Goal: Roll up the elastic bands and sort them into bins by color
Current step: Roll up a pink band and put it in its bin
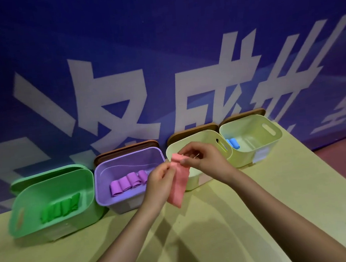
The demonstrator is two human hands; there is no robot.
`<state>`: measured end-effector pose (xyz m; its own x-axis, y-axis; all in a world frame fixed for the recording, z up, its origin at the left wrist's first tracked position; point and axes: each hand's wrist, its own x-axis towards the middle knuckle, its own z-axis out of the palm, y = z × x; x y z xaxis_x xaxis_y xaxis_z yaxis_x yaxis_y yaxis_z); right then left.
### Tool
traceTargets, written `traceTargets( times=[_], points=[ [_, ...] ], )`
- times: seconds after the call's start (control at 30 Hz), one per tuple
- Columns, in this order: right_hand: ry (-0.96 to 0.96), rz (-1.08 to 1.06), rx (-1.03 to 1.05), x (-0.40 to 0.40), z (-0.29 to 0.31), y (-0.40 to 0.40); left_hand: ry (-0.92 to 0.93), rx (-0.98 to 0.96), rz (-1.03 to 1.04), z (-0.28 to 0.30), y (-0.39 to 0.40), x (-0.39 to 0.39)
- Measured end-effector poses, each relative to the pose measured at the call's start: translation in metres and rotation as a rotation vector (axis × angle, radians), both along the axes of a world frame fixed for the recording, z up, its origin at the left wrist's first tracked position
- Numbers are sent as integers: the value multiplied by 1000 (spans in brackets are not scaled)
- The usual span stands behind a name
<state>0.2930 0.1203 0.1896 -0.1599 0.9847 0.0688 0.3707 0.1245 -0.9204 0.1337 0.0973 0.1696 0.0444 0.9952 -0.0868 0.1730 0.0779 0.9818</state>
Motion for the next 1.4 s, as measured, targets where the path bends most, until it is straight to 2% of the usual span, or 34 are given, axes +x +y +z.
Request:
traceTargets(
  times=[0.13, 0.27, 0.43, 0.6, 0.83, 1.03, 1.17, 1.3, 1.4],
  points=[
    [89, -12, 81, -24, 0, -25, -180, -86, 52, 11, -22, -14],
    [122, 0, 112, -39, -3, -41, -176, -72, 64, 10, -34, -30],
    [143, -8, -38, -53, -1, -54, -114, -17, 88, 11, -45, -47],
    [201, -69, 18, -69, 0, -66, -246, -102, 141, 11, -55, -52],
    [243, -143, 30, -77, -8, -73, -272, -101, 201, 19, -64, -46],
    [259, -57, 36, -83, -11, -75, -188, -2, 194, 12, -69, -56],
    [343, -12, -99, -89, -11, -75, -110, 24, 147, 13, -68, -70],
    [281, -4, -68, -102, -12, -74, -51, -62, 170, 8, -66, -82],
    [230, -29, -26, -112, -16, -73, -75, -164, 214, 1, -66, -90]
  ],
)
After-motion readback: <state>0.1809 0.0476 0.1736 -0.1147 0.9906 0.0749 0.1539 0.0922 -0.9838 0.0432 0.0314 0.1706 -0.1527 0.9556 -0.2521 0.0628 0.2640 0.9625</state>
